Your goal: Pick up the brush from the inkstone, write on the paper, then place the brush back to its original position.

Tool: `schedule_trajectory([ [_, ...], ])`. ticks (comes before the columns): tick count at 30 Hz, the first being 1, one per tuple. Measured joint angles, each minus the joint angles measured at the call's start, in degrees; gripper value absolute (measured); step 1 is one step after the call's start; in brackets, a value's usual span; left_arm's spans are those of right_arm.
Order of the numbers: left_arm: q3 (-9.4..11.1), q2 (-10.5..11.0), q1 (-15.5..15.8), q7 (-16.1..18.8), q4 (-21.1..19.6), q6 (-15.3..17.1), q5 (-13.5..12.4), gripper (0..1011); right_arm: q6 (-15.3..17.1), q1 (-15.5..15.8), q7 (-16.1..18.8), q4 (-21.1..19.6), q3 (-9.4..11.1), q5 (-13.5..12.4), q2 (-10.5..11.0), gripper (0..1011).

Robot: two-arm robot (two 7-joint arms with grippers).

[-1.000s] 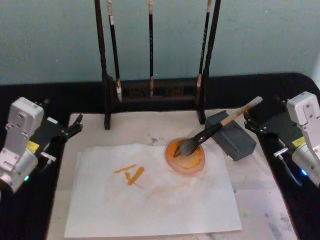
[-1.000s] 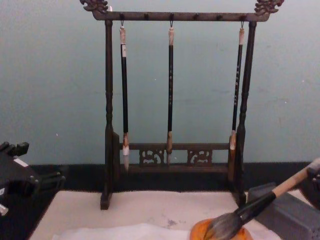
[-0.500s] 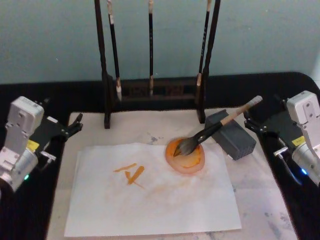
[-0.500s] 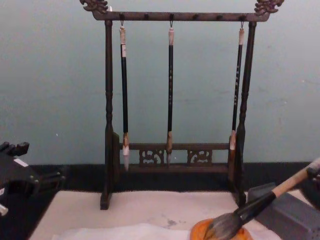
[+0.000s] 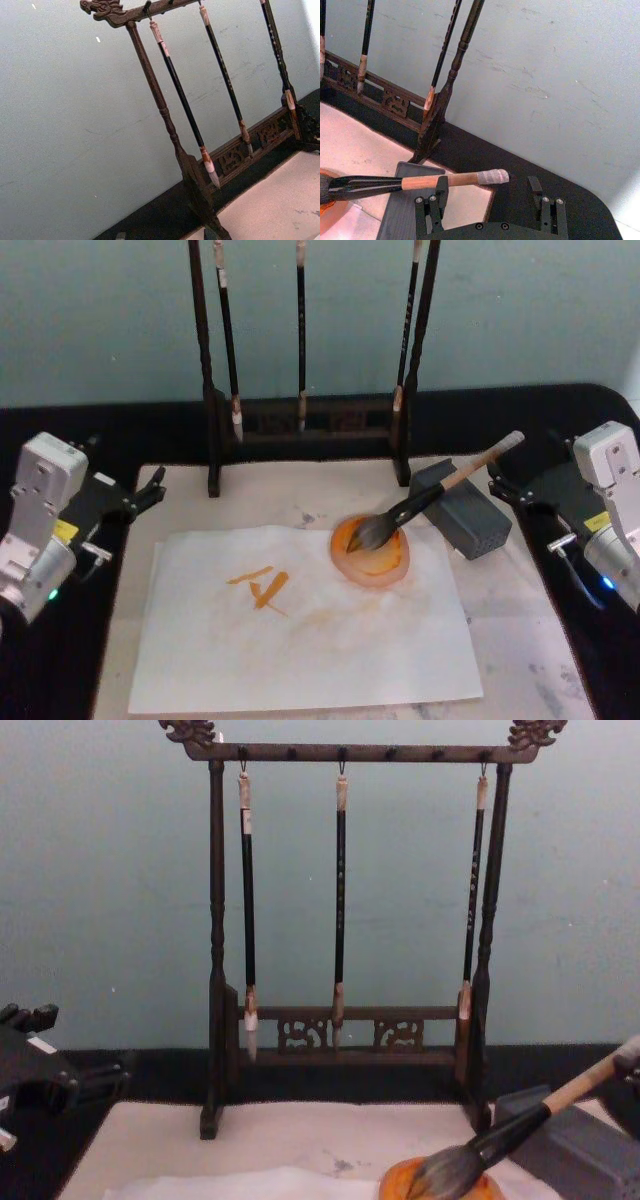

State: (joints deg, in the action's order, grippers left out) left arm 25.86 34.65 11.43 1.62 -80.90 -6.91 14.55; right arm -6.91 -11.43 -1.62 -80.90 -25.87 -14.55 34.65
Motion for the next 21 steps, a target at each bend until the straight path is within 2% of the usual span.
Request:
schedule_trajectory([
  [21,0.00,0.00,0.00,0.00,0.00,0.00,0.00,1010,0.00,0.00,0.00,0.00,0.00,0.00,0.00,1000],
])
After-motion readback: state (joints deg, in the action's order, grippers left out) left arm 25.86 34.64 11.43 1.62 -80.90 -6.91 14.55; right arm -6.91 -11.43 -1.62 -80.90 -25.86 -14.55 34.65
